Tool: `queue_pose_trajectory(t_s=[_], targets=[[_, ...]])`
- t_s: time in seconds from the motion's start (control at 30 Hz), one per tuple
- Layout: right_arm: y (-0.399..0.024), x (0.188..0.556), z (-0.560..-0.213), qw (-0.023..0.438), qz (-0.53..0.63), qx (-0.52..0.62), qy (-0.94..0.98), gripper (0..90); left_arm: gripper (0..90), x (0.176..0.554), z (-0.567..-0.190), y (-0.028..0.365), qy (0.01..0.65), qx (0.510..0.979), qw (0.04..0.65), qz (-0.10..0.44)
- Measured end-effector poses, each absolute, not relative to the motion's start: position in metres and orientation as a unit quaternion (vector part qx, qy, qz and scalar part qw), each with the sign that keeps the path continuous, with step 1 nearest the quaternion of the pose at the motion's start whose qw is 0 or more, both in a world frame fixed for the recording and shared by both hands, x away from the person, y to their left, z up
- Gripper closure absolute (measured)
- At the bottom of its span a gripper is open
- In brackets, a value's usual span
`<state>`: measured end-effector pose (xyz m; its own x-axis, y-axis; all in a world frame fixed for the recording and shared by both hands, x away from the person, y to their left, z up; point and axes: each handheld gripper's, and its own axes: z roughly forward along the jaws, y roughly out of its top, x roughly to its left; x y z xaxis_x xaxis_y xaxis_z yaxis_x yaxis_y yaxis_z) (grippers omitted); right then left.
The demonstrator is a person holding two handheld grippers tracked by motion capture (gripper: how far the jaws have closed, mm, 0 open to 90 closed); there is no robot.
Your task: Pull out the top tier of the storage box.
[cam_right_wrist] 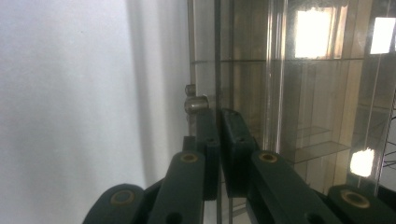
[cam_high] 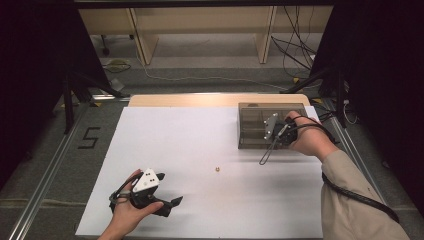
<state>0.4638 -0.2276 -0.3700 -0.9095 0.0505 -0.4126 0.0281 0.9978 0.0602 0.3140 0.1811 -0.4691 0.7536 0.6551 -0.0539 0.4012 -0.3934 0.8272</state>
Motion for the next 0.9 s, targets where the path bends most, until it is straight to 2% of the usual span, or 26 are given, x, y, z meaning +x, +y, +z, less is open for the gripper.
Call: queue_pose_trajectory(t_s=[0.9], targets=[[-0.230,0.452,-0.370,0.210,0.031,0.014,0.977,87.0,1.6,0.314,-0.469,0.181,0.320,0.824,0.445,0.145]])
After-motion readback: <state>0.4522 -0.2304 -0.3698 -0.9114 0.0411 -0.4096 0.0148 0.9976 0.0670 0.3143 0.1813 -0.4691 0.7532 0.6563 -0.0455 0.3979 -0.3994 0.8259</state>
